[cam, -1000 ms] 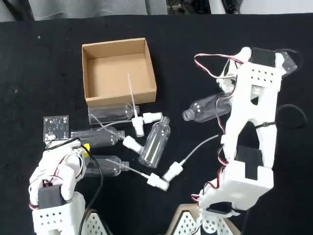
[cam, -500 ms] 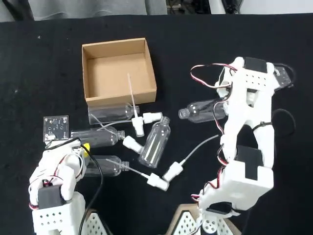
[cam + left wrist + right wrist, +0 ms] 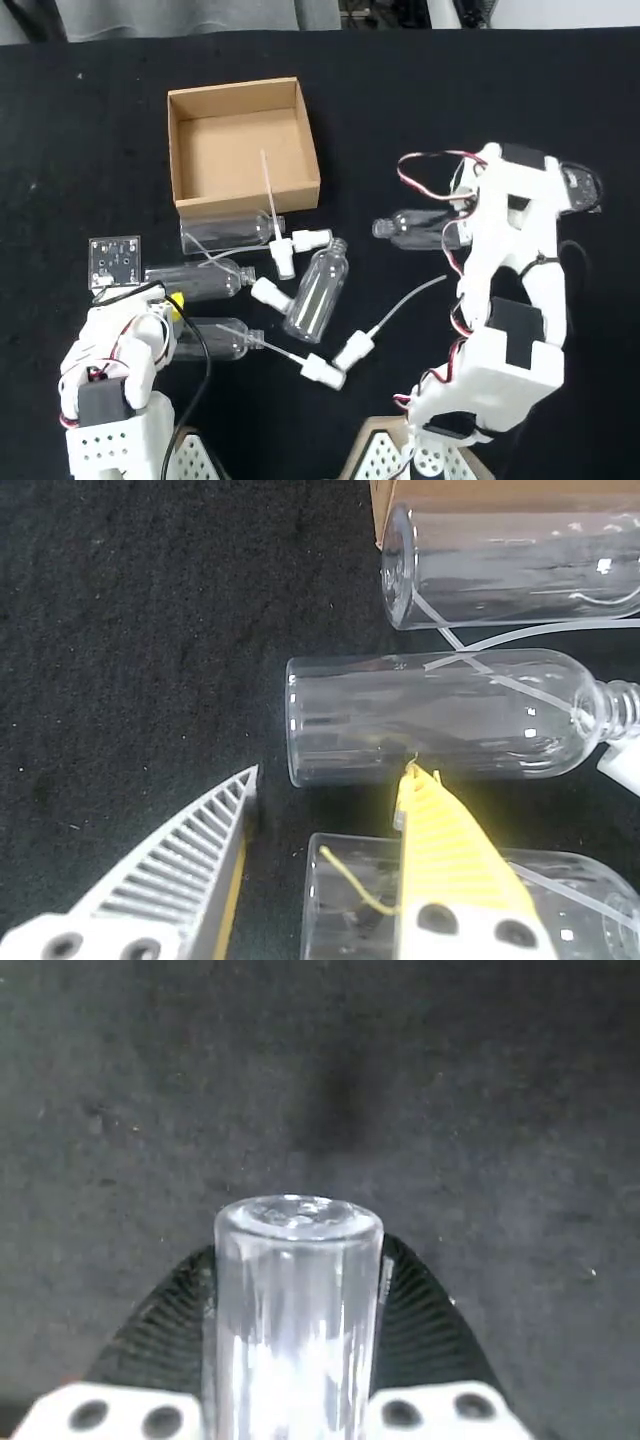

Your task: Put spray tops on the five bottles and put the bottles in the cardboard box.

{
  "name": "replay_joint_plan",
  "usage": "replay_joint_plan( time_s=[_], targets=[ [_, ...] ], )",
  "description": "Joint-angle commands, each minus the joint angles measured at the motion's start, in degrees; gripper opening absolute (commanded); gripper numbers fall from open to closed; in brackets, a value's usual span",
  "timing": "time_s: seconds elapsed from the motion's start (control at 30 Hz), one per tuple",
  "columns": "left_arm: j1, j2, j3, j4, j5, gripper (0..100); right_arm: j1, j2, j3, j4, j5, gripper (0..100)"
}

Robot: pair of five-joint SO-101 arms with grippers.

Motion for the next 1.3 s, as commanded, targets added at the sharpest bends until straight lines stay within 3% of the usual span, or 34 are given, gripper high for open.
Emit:
replay_joint_plan(
  time_s=[0.0,0.23,0.57,0.97,1.27],
  targets=[
    [-0.66,-0.44,-0.4,-1.32,0.35,21,1.05,-3.38,0.75,-2.9,0.35,1.9],
    [-0.66,-0.44,-0.4,-1.32,0.35,21,1.14,-3.38,1.36,-3.16,4.66,3.7],
    [-0.66,-0.44,-0.4,-1.32,0.35,21,1.05,-3.3,2.59,-3.25,1.32,31.0],
    [-0.66,-0.44,-0.31,-1.32,0.26,21,0.97,-3.91,1.27,-2.46,1.93,31.9],
    [-0.66,-0.44,-0.31,-1.32,0.26,21,0.97,-4.0,-6.99,8.0,2.02,31.9]
  ],
)
